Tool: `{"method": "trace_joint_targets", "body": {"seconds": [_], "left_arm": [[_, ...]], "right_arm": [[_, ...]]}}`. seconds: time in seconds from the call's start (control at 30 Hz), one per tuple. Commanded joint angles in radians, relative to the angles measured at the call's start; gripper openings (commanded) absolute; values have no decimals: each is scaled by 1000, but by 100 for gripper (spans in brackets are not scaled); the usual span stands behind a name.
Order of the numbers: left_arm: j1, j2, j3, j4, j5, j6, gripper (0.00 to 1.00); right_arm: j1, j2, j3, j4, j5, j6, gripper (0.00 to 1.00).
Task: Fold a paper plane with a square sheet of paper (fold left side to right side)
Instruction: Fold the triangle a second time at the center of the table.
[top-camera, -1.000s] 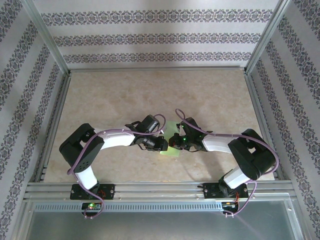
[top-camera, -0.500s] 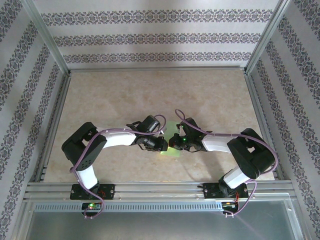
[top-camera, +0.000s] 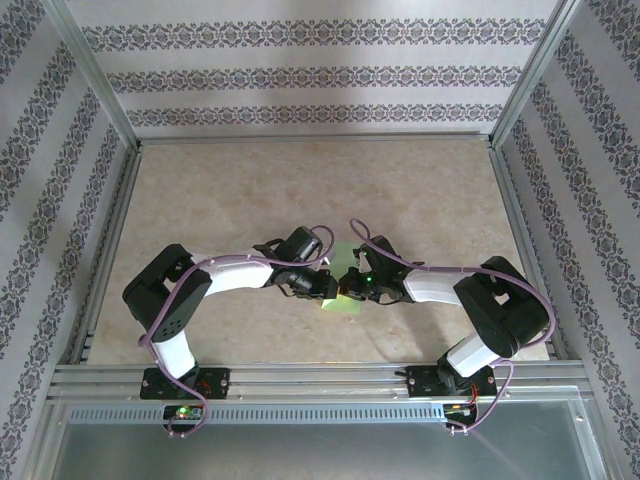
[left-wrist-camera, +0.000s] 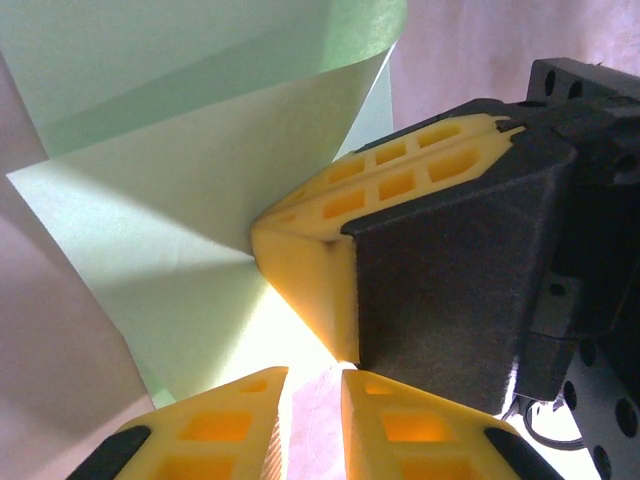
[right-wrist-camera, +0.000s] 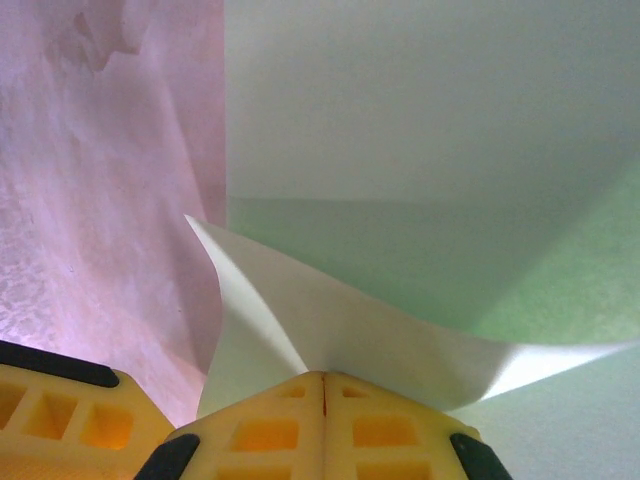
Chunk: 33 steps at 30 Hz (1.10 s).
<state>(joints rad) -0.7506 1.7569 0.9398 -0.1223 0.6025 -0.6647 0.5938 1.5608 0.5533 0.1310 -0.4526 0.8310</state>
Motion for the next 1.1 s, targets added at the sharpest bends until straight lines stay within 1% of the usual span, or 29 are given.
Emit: {"method": "trace_joint_targets", "body": {"seconds": [0.0,0.43,1.07], "left_arm": [[13,24,22,-30,11,34,21],[13,47,21,-48,-36,57,20],[13,66,10,-54,-61,63,19]], "right_arm": [[13,15,-7,-30,23,-20,0],[14,15,-6,-33,22,-21,0],[14,15,0,-34,20,-23,0]]}}
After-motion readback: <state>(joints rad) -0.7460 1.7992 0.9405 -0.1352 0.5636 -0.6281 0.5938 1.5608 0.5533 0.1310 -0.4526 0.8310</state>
